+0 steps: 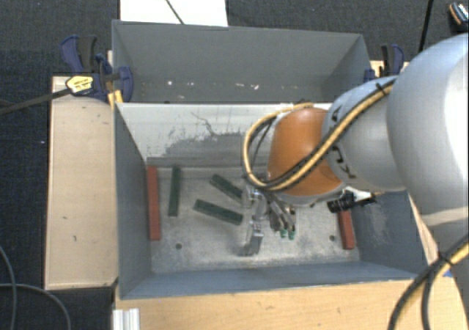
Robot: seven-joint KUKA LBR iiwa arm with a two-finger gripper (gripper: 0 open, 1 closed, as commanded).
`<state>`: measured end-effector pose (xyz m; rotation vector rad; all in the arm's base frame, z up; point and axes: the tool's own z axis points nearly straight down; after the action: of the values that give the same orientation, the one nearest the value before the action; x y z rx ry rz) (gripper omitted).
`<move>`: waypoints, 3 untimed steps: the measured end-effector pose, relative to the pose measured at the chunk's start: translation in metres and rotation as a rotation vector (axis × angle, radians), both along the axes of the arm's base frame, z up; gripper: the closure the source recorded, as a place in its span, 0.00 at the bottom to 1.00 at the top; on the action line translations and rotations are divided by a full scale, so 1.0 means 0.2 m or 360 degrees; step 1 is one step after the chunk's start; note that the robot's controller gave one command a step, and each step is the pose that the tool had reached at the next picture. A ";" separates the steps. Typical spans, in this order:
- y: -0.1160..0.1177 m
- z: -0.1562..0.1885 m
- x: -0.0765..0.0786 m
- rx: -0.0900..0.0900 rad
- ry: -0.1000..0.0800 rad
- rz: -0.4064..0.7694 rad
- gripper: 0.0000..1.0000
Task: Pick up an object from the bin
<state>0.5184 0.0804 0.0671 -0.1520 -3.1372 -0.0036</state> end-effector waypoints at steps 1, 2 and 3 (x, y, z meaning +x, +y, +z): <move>0.25 0.02 0.19 0.0001 -0.0008 0.0116 0.00; 0.24 0.02 0.19 -0.0001 -0.0006 0.0111 1.00; 0.20 0.03 0.15 -0.0001 -0.0009 0.0156 1.00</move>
Offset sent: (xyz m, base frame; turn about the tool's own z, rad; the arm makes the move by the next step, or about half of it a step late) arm 0.0360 0.0468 0.0029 -0.0670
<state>0.5488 0.1210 0.0723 0.0015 -3.1462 -0.0034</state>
